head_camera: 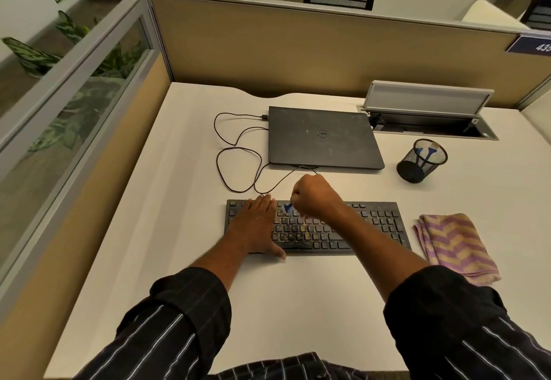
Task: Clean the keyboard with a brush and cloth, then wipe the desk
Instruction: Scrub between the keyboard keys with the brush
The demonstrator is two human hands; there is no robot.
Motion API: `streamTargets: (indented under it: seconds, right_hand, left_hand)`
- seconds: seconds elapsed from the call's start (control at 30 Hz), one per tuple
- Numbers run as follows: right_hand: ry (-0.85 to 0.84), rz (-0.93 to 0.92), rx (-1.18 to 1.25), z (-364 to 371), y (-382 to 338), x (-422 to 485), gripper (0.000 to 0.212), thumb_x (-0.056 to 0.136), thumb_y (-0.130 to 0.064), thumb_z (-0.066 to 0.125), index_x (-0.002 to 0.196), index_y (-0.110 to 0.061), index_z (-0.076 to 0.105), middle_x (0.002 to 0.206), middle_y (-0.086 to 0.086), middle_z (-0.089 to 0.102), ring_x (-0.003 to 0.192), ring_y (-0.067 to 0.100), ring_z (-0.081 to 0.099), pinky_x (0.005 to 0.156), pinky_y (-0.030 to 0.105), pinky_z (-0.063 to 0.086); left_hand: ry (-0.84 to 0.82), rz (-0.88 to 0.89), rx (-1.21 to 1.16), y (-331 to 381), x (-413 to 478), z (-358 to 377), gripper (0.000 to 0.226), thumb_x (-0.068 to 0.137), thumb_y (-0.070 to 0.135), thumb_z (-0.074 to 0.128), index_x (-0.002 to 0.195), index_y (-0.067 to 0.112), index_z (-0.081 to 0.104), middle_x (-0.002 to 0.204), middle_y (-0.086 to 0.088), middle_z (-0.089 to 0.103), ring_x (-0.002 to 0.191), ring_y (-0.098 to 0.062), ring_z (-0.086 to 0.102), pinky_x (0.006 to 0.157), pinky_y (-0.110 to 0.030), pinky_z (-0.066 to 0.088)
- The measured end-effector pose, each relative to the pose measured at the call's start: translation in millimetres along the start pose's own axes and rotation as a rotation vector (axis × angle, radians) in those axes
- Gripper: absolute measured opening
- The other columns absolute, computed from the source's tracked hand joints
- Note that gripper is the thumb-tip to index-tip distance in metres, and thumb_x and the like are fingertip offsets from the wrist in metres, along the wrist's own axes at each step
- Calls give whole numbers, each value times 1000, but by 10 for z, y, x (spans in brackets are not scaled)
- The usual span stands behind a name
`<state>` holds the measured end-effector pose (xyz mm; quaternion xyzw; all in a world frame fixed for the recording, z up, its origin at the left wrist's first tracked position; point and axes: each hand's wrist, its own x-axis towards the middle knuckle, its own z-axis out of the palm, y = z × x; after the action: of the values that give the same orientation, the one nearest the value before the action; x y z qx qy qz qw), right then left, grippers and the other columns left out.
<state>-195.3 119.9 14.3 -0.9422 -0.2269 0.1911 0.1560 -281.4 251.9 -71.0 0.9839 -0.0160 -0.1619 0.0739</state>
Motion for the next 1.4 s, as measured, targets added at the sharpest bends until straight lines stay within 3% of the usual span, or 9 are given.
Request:
streamTargets:
  seconds: [0.13,0.27,0.43,0.97,1.4]
  right_hand:
    - [18,-58,-21,11,-18,0,16,90,-9,59,94,-5,74,88,9,73,71,15,63,67,27,54]
    - [-66,-114,-112,56,-22,-41,16,90,-13,63,98,-3,74,91,10,73,80,19,67,79,34,58]
    - [-10,-146,-124,-11,-54,-36,16,89,-10,61,95,-5,74,90,9,73,78,18,66,75,32,58]
    - [21,-55,-71,28,-22,8,14,87,-8,59,87,-2,72,82,12,70,74,23,66,74,38,60]
    - [-24,-50,-9,148,-114,23,14,89,-6,58,91,-2,72,86,11,71,74,21,67,71,30,59]
  left_hand:
    - [24,6,8,-9,-31,-21,137,61,85,69,158,9,9,167,-12,10,154,-28,7,125,-45,10]
    - [25,-1,11,-12,-51,-34,138,61,84,70,158,8,9,167,-13,10,154,-29,7,125,-45,10]
    - [26,1,3,-22,-43,-20,139,60,84,71,158,8,9,167,-13,9,154,-28,7,125,-45,9]
    - [13,0,15,-46,-8,19,141,60,87,69,158,8,5,167,-13,7,155,-29,5,125,-47,11]
    - [15,1,11,-95,-13,37,144,58,86,70,158,6,4,167,-13,7,155,-28,4,126,-46,9]
